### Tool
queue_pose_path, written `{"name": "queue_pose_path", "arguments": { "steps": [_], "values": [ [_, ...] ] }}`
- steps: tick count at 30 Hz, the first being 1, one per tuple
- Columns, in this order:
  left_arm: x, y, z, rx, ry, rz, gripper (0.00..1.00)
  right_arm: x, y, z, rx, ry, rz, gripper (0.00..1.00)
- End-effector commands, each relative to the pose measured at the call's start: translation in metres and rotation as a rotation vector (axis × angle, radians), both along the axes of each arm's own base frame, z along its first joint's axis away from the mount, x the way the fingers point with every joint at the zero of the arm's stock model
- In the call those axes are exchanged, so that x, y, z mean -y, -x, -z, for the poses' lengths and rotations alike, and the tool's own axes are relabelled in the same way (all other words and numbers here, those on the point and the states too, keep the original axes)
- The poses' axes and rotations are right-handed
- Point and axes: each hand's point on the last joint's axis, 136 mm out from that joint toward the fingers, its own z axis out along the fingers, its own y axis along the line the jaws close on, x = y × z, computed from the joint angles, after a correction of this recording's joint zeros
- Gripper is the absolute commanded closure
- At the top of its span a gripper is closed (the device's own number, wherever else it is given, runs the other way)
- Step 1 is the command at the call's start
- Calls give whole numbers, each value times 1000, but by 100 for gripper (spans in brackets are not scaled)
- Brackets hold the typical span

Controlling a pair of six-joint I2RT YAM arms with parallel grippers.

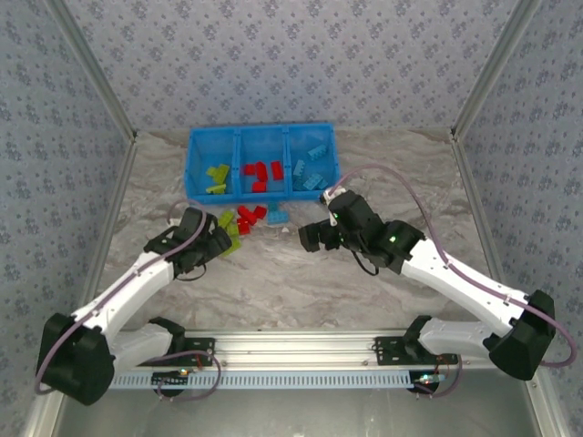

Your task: Sort the legos into containers by color

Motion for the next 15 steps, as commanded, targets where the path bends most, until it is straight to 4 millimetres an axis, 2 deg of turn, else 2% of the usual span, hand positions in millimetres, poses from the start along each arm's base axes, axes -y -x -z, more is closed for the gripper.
{"name": "queue_pose_path", "arguments": {
  "steps": [1,8,15],
  "values": [
    [13,-14,3,10,49,8,8,8,4,5,-23,25,27,0],
    [49,-39,16,7,66,127,1,5,1,10,-29,34,32,0],
    [49,-47,49,-128,-44,102,3,8,3,16,-39,33,50,0]
  ]
}}
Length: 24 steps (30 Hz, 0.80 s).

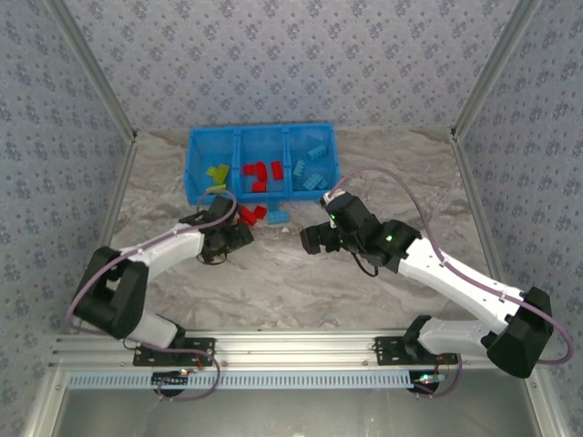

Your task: Sort the legos into containers by color

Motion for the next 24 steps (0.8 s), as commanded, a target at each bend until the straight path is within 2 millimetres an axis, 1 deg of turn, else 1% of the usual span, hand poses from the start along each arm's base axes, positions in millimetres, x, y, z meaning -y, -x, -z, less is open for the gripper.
{"name": "queue_pose_path", "arguments": {
  "steps": [1,4,7,9,11,12,15,18,20,23,24],
  "values": [
    [-2,-7,6,-14,-50,-11,4,6,3,6,-8,15,28,0],
    [-7,-5,13,-48,-83,-25,9,9,3,5,-7,18,36,0],
    [-14,3,18,-84,-118,-40,17,11,2,2,4,18,43,0],
    [-17,7,22,-97,-128,-40,20,12,2,0,12,15,49,0],
    [-18,10,26,-103,-131,-36,27,12,2,-1,14,13,52,0],
    [-19,12,28,-107,-132,-39,33,12,2,-1,13,12,50,0],
    [-20,15,29,-116,-135,-38,43,12,3,0,7,12,52,0],
    [-21,16,24,-110,-134,-30,50,12,4,0,6,8,55,0],
    [-20,16,18,-98,-127,-22,53,13,4,0,6,7,58,0],
    [-19,15,-1,-65,-110,-17,53,13,4,-2,9,3,56,0],
    [-18,14,-11,-42,-100,-11,53,13,3,-2,11,3,58,0]
  ]
}}
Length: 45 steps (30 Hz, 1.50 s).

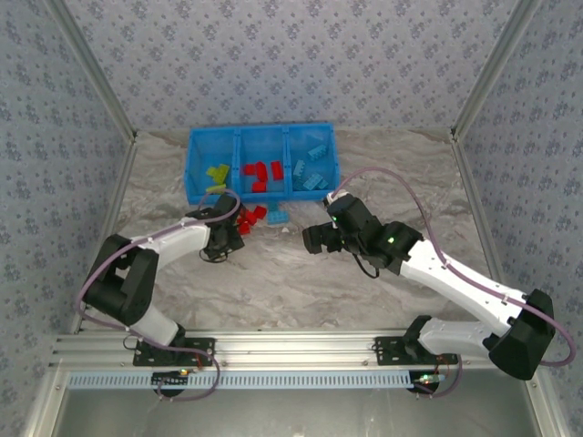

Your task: Sort the legos into containers by color

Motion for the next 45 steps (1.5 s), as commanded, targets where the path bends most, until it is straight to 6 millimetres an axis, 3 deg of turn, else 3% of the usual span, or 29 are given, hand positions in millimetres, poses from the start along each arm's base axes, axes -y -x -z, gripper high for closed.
{"name": "queue_pose_path", "arguments": {
  "steps": [1,5,10,15,18,19,21,24,27,30,33,36,40,43,45],
  "values": [
    [-2,6,-31,44,2,30,53,7,3,-1,3,7,21,0],
    [-8,-8,-76,177,-7,14,52,5,3,-1,6,5,19,0],
    [-27,-59,-122,347,-54,-40,52,4,3,-2,6,-1,17,0],
    [-44,-135,-136,410,-120,-99,52,4,3,-8,12,-5,16,0],
    [-44,-178,-130,413,-111,-110,52,7,5,-9,6,6,18,0],
    [-43,-192,-129,418,-96,-112,51,8,5,-10,7,6,19,0],
    [-41,-210,-130,429,-78,-107,38,9,5,-12,8,11,22,0],
    [-38,-223,-150,476,-69,-90,20,11,6,-13,4,11,26,0],
    [-37,-214,-179,528,-37,-88,19,10,5,-10,3,7,34,0],
    [-31,-189,-211,593,1,-58,19,5,0,-3,-5,3,50,0],
    [-7,-149,-247,661,41,72,17,6,-10,10,-24,38,113,0],
    [29,-95,-276,737,56,308,16,-7,-28,24,-39,46,164,0],
    [68,-14,-288,806,40,703,10,-42,-53,48,-46,60,150,0],
    [63,34,-286,811,-11,894,7,-73,-76,60,-30,68,111,0],
    [53,52,-282,814,-45,953,6,-89,-89,70,-28,84,99,0]
  ]
}}
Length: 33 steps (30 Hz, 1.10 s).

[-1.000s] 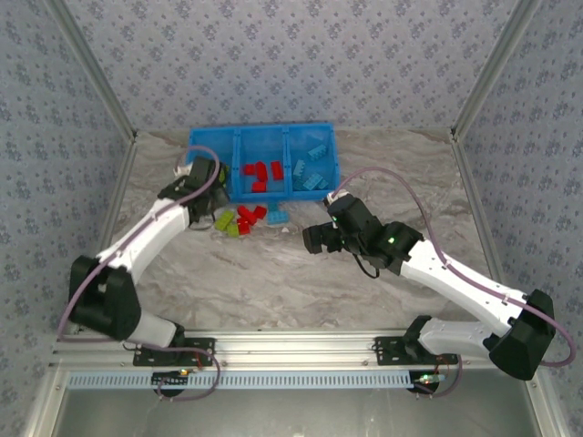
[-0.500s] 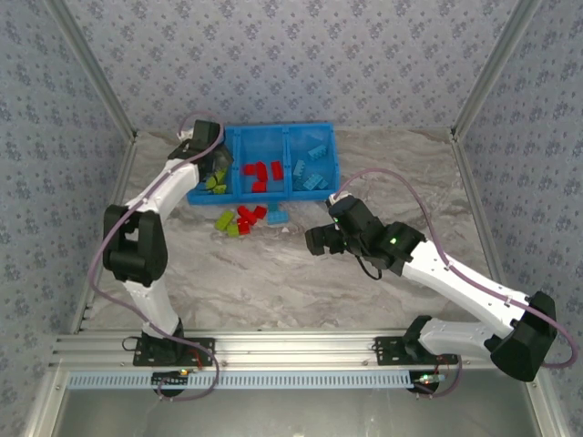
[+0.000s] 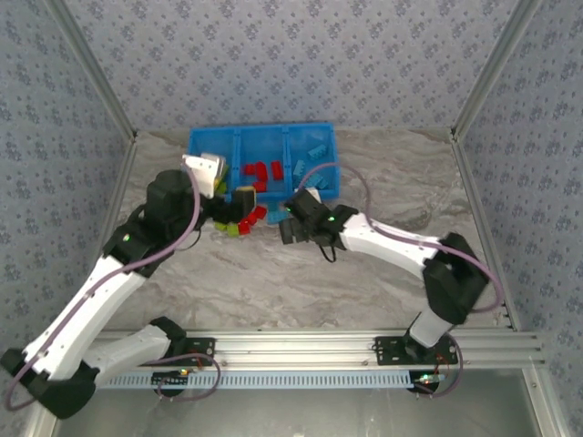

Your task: Sort the legos into containers by color

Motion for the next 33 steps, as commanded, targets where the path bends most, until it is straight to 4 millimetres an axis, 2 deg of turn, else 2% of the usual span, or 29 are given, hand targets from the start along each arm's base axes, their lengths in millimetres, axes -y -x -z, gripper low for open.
{"name": "queue_pose_path", "arguments": {
  "steps": [1,5,10,15,21,26,33],
  "values": [
    [-10,32,32,12,-216,149,5,-37,-33,-9,75,-48,-20,0],
    [-20,45,52,55,-301,191,1,-55,-58,12,67,-56,-22,0],
    [-14,44,77,51,-318,229,1,-60,-77,37,46,-13,-27,0],
    [-10,43,87,47,-324,251,1,-68,-81,55,-6,-14,-36,0],
    [-12,45,88,46,-306,240,1,-70,-85,77,-19,33,-11,1],
    [-12,46,86,52,-283,231,1,-74,-86,87,-33,54,-12,12],
    [-9,44,83,57,-240,220,1,-61,-80,93,-44,85,16,33]
  ]
}}
